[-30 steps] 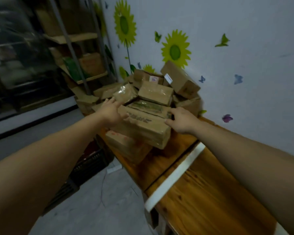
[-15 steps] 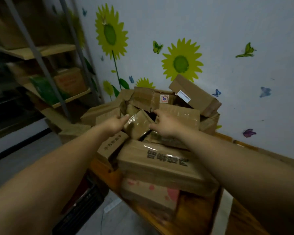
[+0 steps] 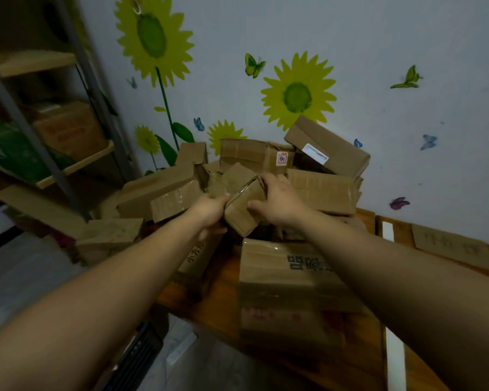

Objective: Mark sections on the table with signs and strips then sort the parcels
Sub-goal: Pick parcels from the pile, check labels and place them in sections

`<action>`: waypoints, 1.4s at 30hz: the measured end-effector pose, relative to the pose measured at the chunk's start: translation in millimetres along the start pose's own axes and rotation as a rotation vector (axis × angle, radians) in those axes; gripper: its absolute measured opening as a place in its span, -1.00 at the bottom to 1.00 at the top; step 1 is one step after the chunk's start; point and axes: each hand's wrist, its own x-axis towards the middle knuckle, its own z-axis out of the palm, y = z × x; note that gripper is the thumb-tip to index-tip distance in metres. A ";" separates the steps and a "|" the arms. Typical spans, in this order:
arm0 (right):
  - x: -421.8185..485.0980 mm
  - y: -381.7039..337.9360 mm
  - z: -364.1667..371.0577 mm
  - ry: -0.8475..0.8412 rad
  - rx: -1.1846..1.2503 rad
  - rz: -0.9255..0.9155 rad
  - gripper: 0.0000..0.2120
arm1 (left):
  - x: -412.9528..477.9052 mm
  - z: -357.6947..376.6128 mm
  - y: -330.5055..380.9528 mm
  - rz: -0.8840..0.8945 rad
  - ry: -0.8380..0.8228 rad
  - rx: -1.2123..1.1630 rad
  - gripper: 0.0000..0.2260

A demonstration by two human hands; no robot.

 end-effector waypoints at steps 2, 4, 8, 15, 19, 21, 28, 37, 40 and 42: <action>-9.1 -7.0 -3.8 0.029 0.094 -0.003 -0.40 | -13.1 -7.1 4.1 0.022 0.009 -0.040 -0.75; -20.6 -14.9 -7.7 0.088 0.205 -0.003 -0.49 | -28.2 -10.9 7.3 0.080 0.015 -0.070 -0.66; -49.1 -22.2 -23.3 0.233 0.368 -0.030 -0.59 | -63.4 -5.2 12.8 0.246 0.076 -0.152 -0.46; -109.8 22.0 -66.7 0.212 0.475 -0.003 -0.63 | -133.3 44.3 23.3 0.347 0.062 -0.249 -0.57; -140.3 40.3 -92.8 0.248 0.394 -0.024 -0.41 | -162.6 76.3 23.8 0.391 0.008 -0.164 -0.58; -153.6 51.0 -103.6 0.291 0.322 -0.039 -0.39 | -175.7 86.9 31.6 0.346 -0.037 -0.261 -0.74; -190.7 61.6 -125.6 0.358 0.269 -0.043 -0.58 | -189.5 92.8 55.7 0.170 -0.205 -0.324 -0.48; -219.6 46.0 -120.6 0.466 0.666 0.224 -0.55 | -203.8 72.3 41.2 0.251 -0.297 -0.439 -0.76; -232.8 45.1 -112.5 0.559 0.651 0.246 -0.59 | -206.0 68.4 36.1 0.382 -0.207 -0.359 -0.78; -241.4 49.8 -107.4 0.675 0.548 0.272 -0.52 | -204.8 68.5 32.2 0.453 -0.161 -0.185 -0.76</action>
